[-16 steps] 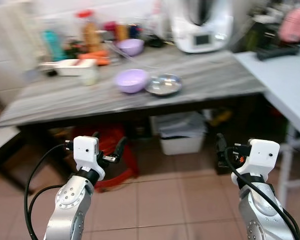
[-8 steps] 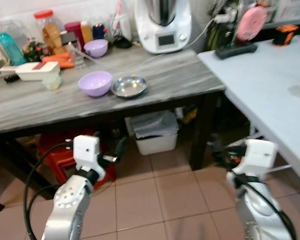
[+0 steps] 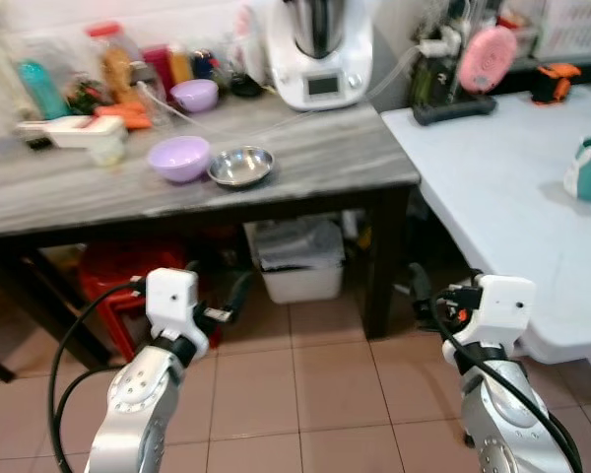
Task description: Setting the table
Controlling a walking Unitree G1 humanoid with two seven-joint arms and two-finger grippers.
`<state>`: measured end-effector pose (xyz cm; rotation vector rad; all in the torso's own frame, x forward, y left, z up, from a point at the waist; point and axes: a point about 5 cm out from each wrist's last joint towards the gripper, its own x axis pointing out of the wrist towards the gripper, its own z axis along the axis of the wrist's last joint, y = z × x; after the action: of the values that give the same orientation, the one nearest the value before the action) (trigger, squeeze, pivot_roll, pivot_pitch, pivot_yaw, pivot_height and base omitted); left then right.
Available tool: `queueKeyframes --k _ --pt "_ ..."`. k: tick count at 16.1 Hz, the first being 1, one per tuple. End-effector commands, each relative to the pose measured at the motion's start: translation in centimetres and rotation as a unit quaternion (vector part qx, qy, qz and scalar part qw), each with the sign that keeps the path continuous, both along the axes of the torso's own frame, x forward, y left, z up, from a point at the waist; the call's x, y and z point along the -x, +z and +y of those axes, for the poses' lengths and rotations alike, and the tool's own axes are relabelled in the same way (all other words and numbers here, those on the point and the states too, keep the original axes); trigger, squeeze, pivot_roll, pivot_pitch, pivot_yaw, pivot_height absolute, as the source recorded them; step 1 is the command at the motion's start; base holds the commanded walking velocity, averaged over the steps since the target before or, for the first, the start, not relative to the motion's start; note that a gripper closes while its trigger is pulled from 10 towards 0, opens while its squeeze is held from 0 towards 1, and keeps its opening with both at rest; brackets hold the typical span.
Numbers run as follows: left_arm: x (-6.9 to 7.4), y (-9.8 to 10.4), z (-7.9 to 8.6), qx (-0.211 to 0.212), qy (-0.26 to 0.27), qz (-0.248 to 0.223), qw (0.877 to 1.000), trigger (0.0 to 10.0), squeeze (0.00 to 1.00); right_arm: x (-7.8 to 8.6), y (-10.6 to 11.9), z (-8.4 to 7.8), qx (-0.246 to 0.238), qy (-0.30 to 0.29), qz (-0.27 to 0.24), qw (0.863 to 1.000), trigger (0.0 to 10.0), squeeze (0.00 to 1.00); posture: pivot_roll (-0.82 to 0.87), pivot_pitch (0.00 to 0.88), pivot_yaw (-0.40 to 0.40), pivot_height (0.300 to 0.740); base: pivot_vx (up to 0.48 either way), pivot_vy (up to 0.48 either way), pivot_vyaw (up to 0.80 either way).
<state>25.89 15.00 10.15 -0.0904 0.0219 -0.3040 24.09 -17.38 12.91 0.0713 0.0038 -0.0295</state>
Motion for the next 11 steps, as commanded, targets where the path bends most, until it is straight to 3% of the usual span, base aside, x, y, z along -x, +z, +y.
queueKeyframes --k 1,5,11 --pt "-0.21 0.21 -0.07 -0.007 -0.003 -0.003 1.000 10.0 0.00 -0.05 0.14 -0.09 -0.001 -0.001 -0.002 1.000 10.0 0.00 -0.08 0.000 0.123 0.740 0.000 -0.304 0.00" --pt "-0.24 0.16 -0.21 -0.007 -0.006 -0.003 1.000 10.0 0.00 -0.15 0.13 -0.16 -0.002 -0.003 -0.003 1.000 10.0 0.00 -0.08 0.000 0.124 0.740 0.000 -0.306 0.61" --pt "-0.29 0.12 -0.44 -0.005 -0.012 -0.002 1.000 10.0 0.00 -0.16 0.11 -0.23 -0.007 -0.009 -0.002 1.000 10.0 0.00 -0.08 0.000 0.128 0.740 0.000 -0.319 0.00"
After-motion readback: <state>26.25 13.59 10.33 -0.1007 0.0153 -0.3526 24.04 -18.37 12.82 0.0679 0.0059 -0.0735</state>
